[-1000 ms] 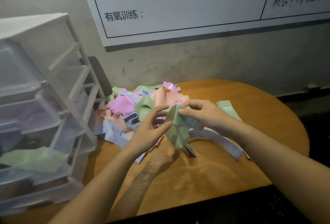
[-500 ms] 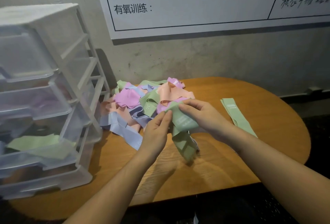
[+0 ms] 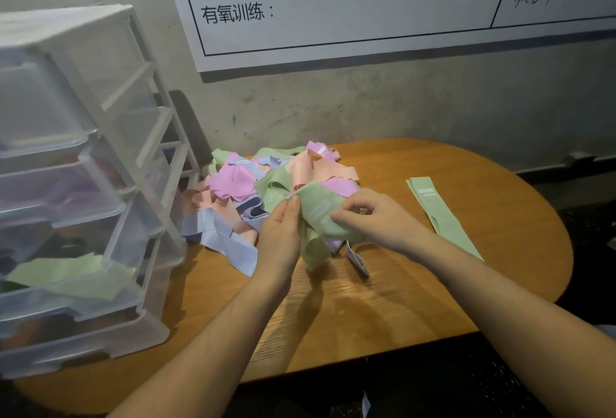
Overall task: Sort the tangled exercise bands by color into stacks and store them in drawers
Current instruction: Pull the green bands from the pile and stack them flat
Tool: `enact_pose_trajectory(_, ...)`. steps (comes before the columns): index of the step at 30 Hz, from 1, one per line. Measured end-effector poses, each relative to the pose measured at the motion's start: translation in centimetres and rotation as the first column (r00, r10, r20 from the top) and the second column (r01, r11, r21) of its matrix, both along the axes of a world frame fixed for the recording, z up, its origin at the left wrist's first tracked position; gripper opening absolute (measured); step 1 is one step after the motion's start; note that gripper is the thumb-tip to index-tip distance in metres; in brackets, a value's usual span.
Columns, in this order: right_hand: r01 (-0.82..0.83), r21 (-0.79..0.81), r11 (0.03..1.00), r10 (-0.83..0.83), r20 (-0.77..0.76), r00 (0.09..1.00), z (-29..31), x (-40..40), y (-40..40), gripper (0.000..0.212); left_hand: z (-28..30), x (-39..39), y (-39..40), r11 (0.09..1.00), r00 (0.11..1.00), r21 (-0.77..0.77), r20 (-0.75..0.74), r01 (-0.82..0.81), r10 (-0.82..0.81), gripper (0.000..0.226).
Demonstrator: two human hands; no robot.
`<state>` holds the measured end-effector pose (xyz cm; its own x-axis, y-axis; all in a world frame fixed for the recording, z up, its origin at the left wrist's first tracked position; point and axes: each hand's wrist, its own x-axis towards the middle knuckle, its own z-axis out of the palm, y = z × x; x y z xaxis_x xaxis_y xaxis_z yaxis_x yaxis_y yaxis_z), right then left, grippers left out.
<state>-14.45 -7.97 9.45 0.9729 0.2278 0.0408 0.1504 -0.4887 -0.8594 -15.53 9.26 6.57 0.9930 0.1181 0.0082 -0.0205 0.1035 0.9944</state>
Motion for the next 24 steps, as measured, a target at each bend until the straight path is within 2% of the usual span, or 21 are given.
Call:
enact_pose_trajectory(2, 0.023, -0.107, 0.994, -0.015, 0.075, 0.997, -0.4, 0.4, -0.1, 0.030, 0.1, 0.0, -0.1, 1.000, 1.000, 0.016, -0.012, 0.001, -0.001, 0.029)
enact_pose_trajectory(4, 0.049, -0.115, 0.992, -0.038, 0.094, 0.995, -0.9, 0.6, -0.2, 0.034, 0.2, 0.1, -0.2, 1.000, 1.000, 0.029, -0.029, -0.007, 0.007, 0.029)
enact_pose_trajectory(5, 0.047, -0.075, 0.996, -0.041, 0.078, 0.996, -1.0, 0.6, -0.3, 0.033, 0.3, 0.3, -0.2, 1.000, 0.999, 0.019, -0.033, -0.004, 0.005, 0.029)
enact_pose_trajectory(9, 0.049, 0.259, 0.965, -0.026, -0.094, 0.995, -1.2, 0.4, -0.1, 0.037, 0.7, 0.7, -0.3, 0.995, 0.996, -0.090, -0.076, 0.045, -0.052, 0.031)
enact_pose_trajectory(12, 0.055, 0.232, 0.971, -0.040, -0.069, 0.997, -1.8, 0.4, 0.4, 0.041, 1.2, 0.8, -0.6, 0.981, 0.993, -0.184, -0.087, 0.062, -0.079, 0.032)
enact_pose_trajectory(17, 0.055, 0.326, 0.944, -0.030, -0.081, 0.996, -2.4, 0.5, 0.8, 0.033, 1.5, 1.1, -0.7, 0.956, 0.985, -0.288, -0.135, 0.063, -0.105, 0.031)
enact_pose_trajectory(22, 0.072, 0.359, 0.931, -0.034, -0.111, 0.993, -2.9, 0.8, 0.8, 0.006, 1.2, 1.4, -0.8, 0.909, 0.954, -0.405, -0.222, 0.096, -0.200, 0.040)
enact_pose_trajectory(24, 0.105, 0.386, 0.917, -0.057, -0.134, 0.989, -3.1, 0.8, 1.1, 0.003, 1.0, 1.2, -1.1, 0.892, 0.948, -0.433, -0.212, 0.128, -0.239, 0.041)
